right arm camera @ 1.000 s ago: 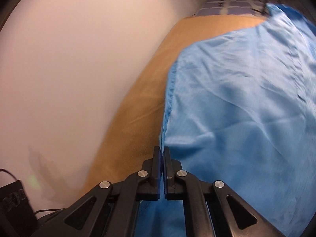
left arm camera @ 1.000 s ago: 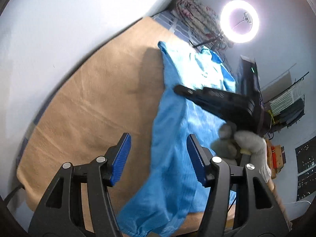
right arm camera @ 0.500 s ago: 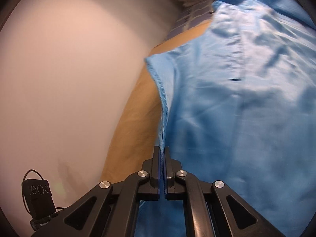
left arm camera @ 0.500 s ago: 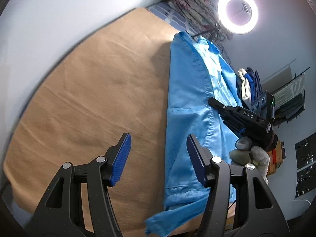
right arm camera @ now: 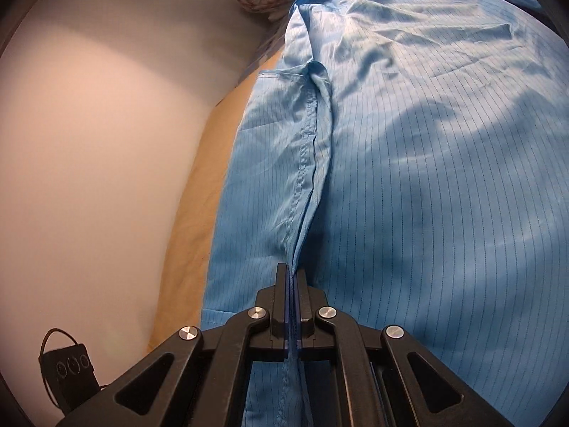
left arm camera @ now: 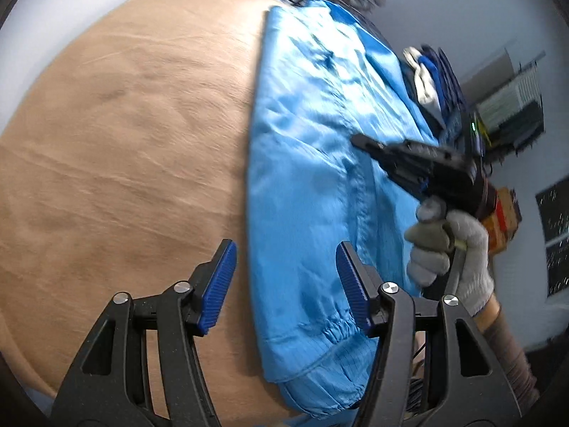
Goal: Fold large clothes
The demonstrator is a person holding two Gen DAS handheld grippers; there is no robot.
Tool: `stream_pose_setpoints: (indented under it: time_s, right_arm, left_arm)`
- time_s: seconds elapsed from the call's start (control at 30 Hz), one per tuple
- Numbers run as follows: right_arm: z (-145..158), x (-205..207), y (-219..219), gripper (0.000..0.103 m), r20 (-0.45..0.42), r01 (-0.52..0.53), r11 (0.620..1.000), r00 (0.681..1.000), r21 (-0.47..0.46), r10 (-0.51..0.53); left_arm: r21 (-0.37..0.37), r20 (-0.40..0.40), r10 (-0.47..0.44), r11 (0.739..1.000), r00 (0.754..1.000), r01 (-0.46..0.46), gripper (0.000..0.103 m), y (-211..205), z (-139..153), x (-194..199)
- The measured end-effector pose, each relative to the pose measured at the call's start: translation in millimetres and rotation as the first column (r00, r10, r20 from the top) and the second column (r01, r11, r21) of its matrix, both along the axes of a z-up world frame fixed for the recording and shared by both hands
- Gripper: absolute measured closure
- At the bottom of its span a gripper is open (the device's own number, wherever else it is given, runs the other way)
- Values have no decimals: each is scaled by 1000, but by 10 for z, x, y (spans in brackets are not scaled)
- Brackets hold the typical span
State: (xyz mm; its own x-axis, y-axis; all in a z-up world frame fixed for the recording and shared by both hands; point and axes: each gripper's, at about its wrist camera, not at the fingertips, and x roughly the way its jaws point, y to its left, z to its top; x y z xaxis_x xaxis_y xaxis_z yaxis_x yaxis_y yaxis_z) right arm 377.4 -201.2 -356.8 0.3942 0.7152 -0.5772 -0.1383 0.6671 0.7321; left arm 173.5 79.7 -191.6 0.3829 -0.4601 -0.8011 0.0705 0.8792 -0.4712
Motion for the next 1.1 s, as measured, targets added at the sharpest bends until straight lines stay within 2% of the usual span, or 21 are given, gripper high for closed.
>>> stream_pose_setpoints:
  time_s: [0.1,0.17,0.3,0.47,0.53,0.57,0.6,0.63,0.7,0.77,0.8,0.9,1.03,1.1]
  right_arm:
    - [35,-71,-7,103,3,-8,1000,1000,-11,8]
    - [20,-17,75,103,5,-12,1000,1000,-24,12]
    - [-66,50,69,103,-10,-4,999,1000,-54,3]
    - [-2,33,142,103,4,-20,994,1000,-112,21]
    - [85,1,164,94,27,-16,983,999,-181,21]
    - [141,-27,167,84,45,-7,977,999,-214,17]
    - [250,-94,176,79,95,9,967,995,-256,16]
    - [323,-150,188,79,134,15,960,991,-279,24]
    - [521,-314,270,79,228,-10,950,970,-311,85]
    - [642,-450,391,80,277,-75,950,947,-304,163]
    - [679,-501,492,84,285,-116,943,936,-311,209]
    - [652,-555,755,91,262,-209,924,918,-320,298]
    - [442,-614,1172,93,203,-297,881,899,-368,387]
    - [246,-614,1372,93,148,-329,861,900,-388,411]
  left_arm:
    - [90,25,-15,996,1000,13,44,-126,-16,-38]
    - [132,11,-7,991,1000,6,44,-107,-94,-20]
    - [177,-39,11,984,999,-4,44,-10,-275,-20]
    - [177,-9,22,984,1000,-20,44,97,-217,-73]
    - [160,29,11,987,1000,-16,44,103,-135,-120]
    - [165,59,4,986,998,-14,44,89,-85,-152]
    - [168,86,-4,986,996,-10,44,75,-49,-183]
    - [168,120,-16,986,993,-4,44,56,-13,-222]
    - [167,157,-43,986,987,17,44,18,3,-283]
    - [163,145,-60,986,988,36,52,-6,-38,-309]
    - [157,126,-68,986,990,48,55,-4,-81,-320]
    - [183,101,-76,981,992,57,55,-7,-167,-373]
    - [231,33,-100,969,994,89,55,-62,-374,-386]
    - [251,56,-123,962,991,105,55,-68,-387,-416]
